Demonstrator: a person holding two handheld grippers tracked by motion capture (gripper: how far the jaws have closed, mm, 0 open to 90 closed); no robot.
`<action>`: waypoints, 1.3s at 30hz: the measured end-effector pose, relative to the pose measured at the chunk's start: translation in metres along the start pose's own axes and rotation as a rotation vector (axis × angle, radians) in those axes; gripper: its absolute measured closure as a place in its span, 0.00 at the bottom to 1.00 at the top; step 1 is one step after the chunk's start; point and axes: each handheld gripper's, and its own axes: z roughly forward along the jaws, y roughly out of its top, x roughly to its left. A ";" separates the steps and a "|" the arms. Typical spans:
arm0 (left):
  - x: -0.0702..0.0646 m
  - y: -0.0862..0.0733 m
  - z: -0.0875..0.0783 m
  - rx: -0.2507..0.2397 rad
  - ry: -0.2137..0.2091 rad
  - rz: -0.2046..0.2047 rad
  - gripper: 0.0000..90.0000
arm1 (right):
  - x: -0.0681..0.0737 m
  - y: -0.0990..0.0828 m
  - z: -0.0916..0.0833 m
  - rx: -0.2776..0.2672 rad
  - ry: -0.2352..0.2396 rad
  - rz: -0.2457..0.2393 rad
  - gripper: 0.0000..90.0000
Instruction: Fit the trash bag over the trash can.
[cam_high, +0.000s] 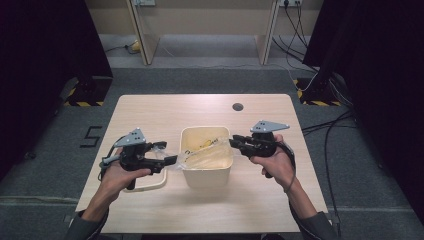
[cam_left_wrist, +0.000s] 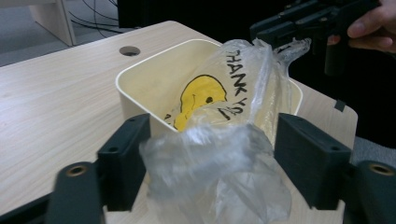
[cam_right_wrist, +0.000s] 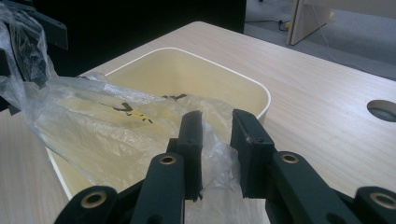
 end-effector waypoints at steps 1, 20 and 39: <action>0.000 0.000 0.003 0.007 -0.001 0.025 0.46 | 0.000 0.001 0.000 0.002 -0.002 -0.002 0.83; 0.005 -0.004 -0.008 -0.055 0.026 -0.040 0.36 | -0.009 0.010 0.007 -0.015 -0.056 -0.021 0.89; 0.020 0.012 0.017 0.104 -0.070 -0.109 0.39 | 0.007 0.011 -0.006 -0.021 -0.011 -0.047 0.89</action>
